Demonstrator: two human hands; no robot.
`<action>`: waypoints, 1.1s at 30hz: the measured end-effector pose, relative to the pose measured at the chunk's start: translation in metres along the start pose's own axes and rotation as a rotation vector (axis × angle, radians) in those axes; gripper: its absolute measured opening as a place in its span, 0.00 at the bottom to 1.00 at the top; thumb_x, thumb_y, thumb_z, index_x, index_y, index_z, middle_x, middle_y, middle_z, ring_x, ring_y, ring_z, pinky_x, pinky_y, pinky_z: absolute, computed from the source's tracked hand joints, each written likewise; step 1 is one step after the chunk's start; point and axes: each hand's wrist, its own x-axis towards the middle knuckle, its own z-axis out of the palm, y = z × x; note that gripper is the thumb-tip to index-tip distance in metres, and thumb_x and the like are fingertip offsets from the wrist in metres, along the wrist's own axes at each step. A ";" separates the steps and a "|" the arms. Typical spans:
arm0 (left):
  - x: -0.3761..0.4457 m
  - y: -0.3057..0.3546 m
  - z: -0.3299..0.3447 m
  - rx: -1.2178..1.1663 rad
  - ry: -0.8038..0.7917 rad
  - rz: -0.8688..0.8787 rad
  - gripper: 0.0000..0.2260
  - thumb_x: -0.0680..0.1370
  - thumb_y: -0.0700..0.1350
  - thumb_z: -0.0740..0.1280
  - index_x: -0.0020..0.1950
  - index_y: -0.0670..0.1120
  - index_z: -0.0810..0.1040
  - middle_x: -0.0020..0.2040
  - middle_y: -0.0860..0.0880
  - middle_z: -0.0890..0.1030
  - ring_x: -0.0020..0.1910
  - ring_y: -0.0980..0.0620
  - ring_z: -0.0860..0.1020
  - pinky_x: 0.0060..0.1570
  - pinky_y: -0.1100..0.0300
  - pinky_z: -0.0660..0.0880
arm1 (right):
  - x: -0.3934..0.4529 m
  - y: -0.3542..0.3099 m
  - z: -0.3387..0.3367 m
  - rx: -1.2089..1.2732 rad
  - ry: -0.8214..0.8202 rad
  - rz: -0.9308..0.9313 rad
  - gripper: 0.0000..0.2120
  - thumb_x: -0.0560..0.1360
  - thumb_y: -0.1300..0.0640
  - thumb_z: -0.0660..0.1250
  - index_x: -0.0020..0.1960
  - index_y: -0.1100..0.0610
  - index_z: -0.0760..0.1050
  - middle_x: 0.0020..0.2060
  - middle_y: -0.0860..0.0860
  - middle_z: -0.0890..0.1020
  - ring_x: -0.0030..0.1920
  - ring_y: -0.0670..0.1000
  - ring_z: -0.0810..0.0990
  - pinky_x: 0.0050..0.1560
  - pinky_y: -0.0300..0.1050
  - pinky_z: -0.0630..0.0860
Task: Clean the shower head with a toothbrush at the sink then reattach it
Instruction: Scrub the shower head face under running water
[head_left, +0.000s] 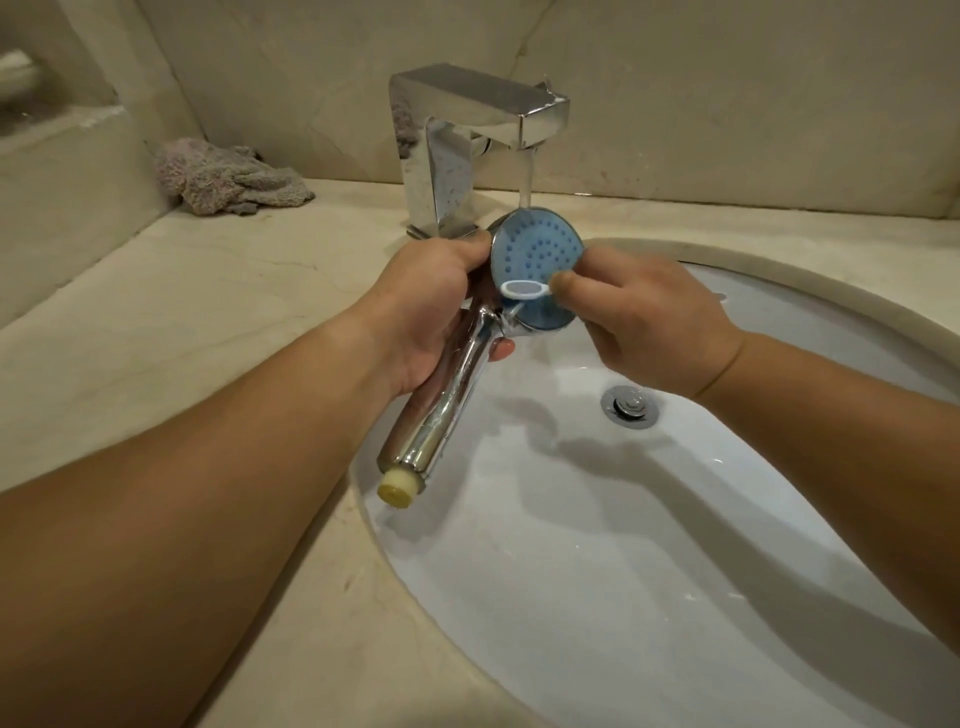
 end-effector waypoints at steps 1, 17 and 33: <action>0.000 0.000 0.000 0.011 0.004 -0.001 0.16 0.85 0.52 0.58 0.62 0.47 0.82 0.57 0.43 0.86 0.48 0.45 0.82 0.39 0.50 0.79 | 0.002 -0.003 0.001 -0.008 -0.004 -0.009 0.10 0.74 0.66 0.60 0.52 0.66 0.78 0.40 0.62 0.77 0.30 0.60 0.71 0.26 0.45 0.67; -0.002 0.001 0.002 -0.085 -0.004 0.013 0.17 0.85 0.49 0.59 0.66 0.43 0.80 0.60 0.36 0.83 0.47 0.41 0.82 0.37 0.50 0.80 | 0.020 -0.025 0.001 0.077 0.085 0.217 0.09 0.74 0.62 0.58 0.46 0.65 0.75 0.39 0.61 0.76 0.29 0.56 0.68 0.25 0.38 0.62; -0.003 0.002 0.002 -0.134 0.091 0.065 0.17 0.85 0.47 0.57 0.63 0.39 0.80 0.55 0.35 0.85 0.43 0.40 0.82 0.37 0.50 0.80 | 0.001 -0.026 0.014 0.145 0.212 0.374 0.03 0.76 0.68 0.62 0.46 0.64 0.74 0.40 0.59 0.75 0.32 0.58 0.71 0.27 0.46 0.67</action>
